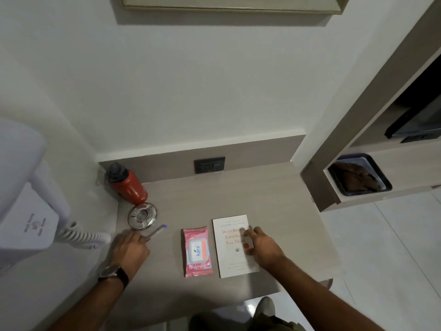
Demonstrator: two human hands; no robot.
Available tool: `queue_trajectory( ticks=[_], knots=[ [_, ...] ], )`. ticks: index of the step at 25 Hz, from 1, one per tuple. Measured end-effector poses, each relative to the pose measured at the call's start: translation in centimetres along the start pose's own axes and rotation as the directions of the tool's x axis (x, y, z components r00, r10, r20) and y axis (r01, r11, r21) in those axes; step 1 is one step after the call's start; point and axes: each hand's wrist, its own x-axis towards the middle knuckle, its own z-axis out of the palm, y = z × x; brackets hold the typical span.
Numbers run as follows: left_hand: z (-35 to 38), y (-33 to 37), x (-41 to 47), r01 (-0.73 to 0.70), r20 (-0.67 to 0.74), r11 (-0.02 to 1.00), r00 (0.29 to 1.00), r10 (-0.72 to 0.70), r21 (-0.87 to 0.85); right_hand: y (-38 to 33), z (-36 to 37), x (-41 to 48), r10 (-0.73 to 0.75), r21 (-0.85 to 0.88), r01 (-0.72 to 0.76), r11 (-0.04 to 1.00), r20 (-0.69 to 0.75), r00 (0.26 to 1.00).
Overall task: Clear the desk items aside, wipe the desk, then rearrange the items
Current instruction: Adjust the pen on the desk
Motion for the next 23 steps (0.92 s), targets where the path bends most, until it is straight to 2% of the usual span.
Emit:
queue_trajectory(
  ticks=[2,4,9,11,13,16,23],
  knots=[
    [-2.0,2.3,1.7,-0.063,-0.052,0.996,0.997,0.059,-0.069,0.6,0.1,0.1,-0.020,0.026,0.020,0.999,-0.011,1.000],
    [-4.1,5.4,4.7,-0.119,-0.037,0.988,0.993,0.116,-0.094,1.2,0.6,0.1,-0.033,0.073,0.034,0.997,-0.015,0.999],
    [-7.5,14.6,12.4,-0.263,0.052,0.964,0.963,0.265,-0.039,2.8,2.0,-0.3,-0.050,0.204,0.054,0.977,-0.022,0.999],
    [-7.4,17.1,14.0,-0.317,0.096,0.947,0.945,0.311,0.049,3.5,2.6,-0.3,-0.082,0.167,0.089,0.982,-0.046,0.996],
    [-6.8,18.3,14.6,-0.351,0.159,0.929,0.930,0.331,0.118,3.9,2.9,-0.3,-0.118,0.152,0.127,0.980,-0.062,0.991],
    [-5.9,18.7,14.8,-0.366,0.217,0.918,0.919,0.331,0.150,3.9,2.8,-0.2,-0.118,0.232,0.129,0.964,-0.063,0.991],
    [-5.7,19.0,14.7,-0.355,0.220,0.930,0.918,0.329,0.091,4.2,2.4,-0.6,-0.102,0.324,0.104,0.940,-0.022,0.995]
  ],
)
